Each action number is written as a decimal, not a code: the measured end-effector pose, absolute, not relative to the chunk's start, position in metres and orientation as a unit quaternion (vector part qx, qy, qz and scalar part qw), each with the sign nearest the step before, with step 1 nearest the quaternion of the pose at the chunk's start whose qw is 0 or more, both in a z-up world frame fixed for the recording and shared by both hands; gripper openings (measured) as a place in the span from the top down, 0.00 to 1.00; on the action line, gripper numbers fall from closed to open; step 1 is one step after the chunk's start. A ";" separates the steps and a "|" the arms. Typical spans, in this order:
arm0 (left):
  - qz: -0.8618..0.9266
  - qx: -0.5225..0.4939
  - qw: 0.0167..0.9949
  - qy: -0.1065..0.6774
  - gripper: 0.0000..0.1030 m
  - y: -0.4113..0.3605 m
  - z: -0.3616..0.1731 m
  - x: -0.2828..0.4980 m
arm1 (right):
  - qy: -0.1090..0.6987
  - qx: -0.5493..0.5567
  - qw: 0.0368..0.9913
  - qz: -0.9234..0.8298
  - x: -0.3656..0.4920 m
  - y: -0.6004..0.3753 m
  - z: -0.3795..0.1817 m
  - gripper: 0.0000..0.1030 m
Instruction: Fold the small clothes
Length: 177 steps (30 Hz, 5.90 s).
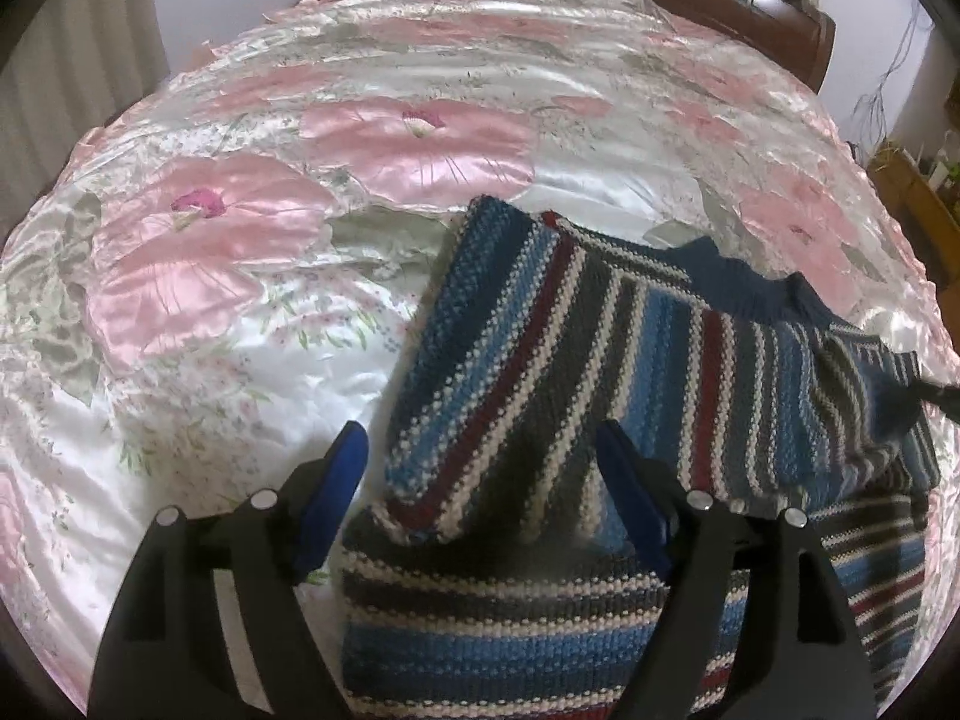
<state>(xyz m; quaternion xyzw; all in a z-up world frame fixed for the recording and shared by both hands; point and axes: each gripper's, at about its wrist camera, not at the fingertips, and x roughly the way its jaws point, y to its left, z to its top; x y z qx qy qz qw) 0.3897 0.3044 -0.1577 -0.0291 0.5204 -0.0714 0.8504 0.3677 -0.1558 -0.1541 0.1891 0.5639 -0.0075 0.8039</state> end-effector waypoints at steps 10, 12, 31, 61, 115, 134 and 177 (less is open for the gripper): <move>-0.076 0.026 0.850 0.521 0.18 0.289 -0.169 0.381 | 0.554 0.240 0.797 0.016 0.359 -0.170 -0.172 0.64; -0.075 0.020 0.851 0.520 0.18 0.290 -0.169 0.381 | 0.553 0.247 0.796 0.023 0.372 -0.167 -0.173 0.54; -0.057 -0.021 0.856 0.513 0.17 0.289 -0.177 0.382 | 0.547 0.183 0.817 0.004 0.385 -0.158 -0.170 0.94; -0.117 0.039 0.815 0.566 0.13 0.332 -0.138 0.256 | 0.576 0.149 0.803 0.030 0.184 -0.120 -0.134 0.47; -0.141 -0.105 0.743 0.646 0.89 0.361 -0.132 0.089 | 0.581 0.256 0.766 0.100 -0.007 -0.073 -0.155 0.86; -0.152 -0.137 0.783 0.587 0.89 0.343 -0.103 0.177 | 0.535 0.309 0.782 0.086 0.082 -0.130 -0.103 0.90; -0.168 0.029 0.789 0.590 0.29 0.313 -0.134 0.273 | 0.610 0.159 0.771 0.092 0.209 -0.132 -0.150 0.22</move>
